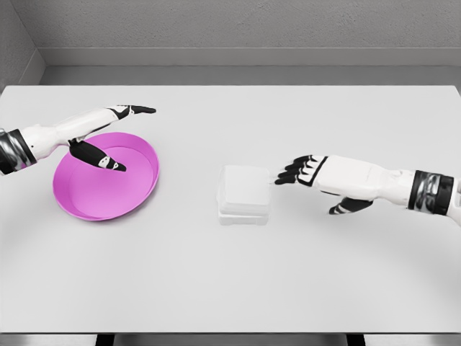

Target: Pack egg into the box and close the box lid

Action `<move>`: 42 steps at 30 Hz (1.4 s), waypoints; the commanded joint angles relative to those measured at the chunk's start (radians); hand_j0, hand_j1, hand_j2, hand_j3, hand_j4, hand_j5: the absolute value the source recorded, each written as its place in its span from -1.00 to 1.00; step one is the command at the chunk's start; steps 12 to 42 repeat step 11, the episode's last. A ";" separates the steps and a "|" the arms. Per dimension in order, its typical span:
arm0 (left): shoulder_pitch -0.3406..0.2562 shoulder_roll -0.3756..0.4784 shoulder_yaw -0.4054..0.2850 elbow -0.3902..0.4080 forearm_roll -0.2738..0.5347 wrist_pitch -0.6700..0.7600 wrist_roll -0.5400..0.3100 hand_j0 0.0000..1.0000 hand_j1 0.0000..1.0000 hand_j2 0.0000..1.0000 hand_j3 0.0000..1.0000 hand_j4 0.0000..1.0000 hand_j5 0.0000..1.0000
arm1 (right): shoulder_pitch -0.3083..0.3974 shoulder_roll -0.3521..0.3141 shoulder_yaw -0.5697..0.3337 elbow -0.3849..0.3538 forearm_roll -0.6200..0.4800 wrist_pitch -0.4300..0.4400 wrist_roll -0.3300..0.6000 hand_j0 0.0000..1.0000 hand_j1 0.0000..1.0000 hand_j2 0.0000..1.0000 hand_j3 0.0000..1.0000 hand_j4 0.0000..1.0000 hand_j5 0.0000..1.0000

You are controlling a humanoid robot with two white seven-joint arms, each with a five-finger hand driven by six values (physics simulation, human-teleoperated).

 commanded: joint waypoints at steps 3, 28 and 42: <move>0.001 0.011 0.001 0.000 0.007 0.001 0.000 1.00 1.00 1.00 1.00 1.00 1.00 | 0.012 -0.046 -0.064 0.003 -0.026 0.004 -0.001 1.00 1.00 1.00 1.00 1.00 1.00; 0.055 0.090 0.054 -0.006 -0.064 0.001 0.002 1.00 1.00 1.00 1.00 1.00 1.00 | 0.014 -0.046 -0.064 0.006 -0.026 0.004 -0.001 1.00 1.00 1.00 1.00 1.00 1.00; 0.055 0.090 0.054 -0.006 -0.064 0.001 0.002 1.00 1.00 1.00 1.00 1.00 1.00 | 0.014 -0.046 -0.064 0.006 -0.026 0.004 -0.001 1.00 1.00 1.00 1.00 1.00 1.00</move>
